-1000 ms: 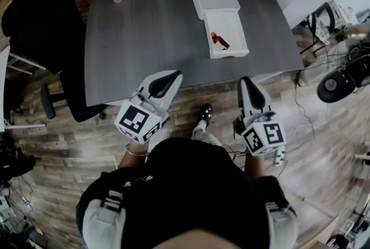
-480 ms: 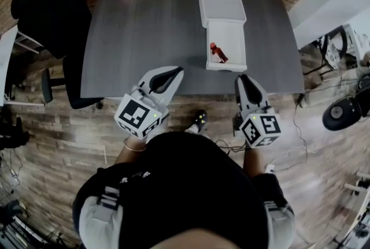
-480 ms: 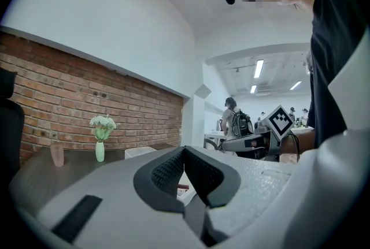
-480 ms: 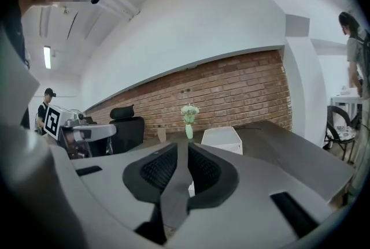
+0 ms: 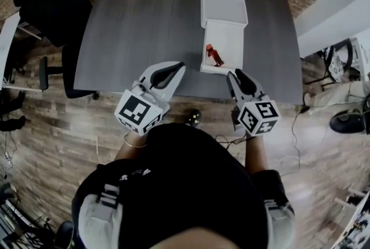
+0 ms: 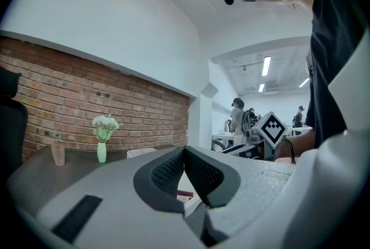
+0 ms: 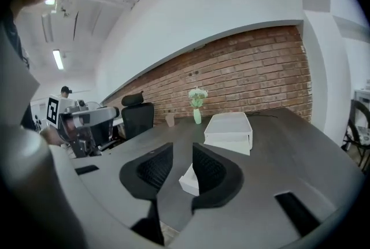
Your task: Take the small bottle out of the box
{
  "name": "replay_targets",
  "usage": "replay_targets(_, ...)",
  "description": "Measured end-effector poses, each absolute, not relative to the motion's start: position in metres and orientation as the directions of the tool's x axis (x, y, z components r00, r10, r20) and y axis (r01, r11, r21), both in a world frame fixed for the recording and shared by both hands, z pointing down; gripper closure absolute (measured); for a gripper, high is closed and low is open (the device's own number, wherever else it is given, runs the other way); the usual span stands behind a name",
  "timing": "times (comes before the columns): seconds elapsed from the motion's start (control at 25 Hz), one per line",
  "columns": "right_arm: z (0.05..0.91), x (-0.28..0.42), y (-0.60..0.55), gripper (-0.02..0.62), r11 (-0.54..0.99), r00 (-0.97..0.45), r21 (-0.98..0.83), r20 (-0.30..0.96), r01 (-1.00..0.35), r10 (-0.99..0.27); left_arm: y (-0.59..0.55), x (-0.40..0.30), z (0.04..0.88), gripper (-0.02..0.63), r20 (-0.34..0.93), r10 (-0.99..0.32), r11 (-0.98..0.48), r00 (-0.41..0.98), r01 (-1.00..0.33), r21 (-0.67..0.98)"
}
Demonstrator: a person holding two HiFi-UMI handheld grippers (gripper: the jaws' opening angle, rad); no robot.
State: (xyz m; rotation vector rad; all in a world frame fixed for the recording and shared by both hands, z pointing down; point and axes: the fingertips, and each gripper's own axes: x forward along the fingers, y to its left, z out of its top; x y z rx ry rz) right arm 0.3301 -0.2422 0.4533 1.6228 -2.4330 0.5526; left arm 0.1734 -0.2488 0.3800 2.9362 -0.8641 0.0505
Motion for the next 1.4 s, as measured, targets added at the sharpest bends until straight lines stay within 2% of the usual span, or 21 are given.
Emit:
replay_targets(0.36, 0.502, 0.316, -0.291, 0.472, 0.457, -0.448, -0.104, 0.476, -0.883, -0.757, -0.272, 0.161, 0.390, 0.604, 0.076, -0.603, -0.790, 0.794, -0.608, 0.085)
replay_targets(0.88, 0.602, 0.309, -0.344, 0.378, 0.509, -0.347, -0.027, 0.763, -0.860, -0.546, -0.328, 0.142, 0.400, 0.604, 0.118, -0.623, -0.759, 0.773, -0.634, 0.148)
replay_targets(1.08, 0.618, 0.307, -0.354, 0.340, 0.526, -0.315, -0.012, 0.812, -0.851, -0.491, -0.340, 0.137, 0.400, 0.604, 0.084, -0.630, -0.760, 0.772, -0.636, 0.134)
replay_targets(1.4, 0.636, 0.304, -0.365, 0.330, 0.519, -0.272, -0.012, 0.863, -0.854, -0.427, -0.351, 0.128, 0.399, 0.604, 0.074, -0.641, -0.751, 0.764, -0.644, 0.148)
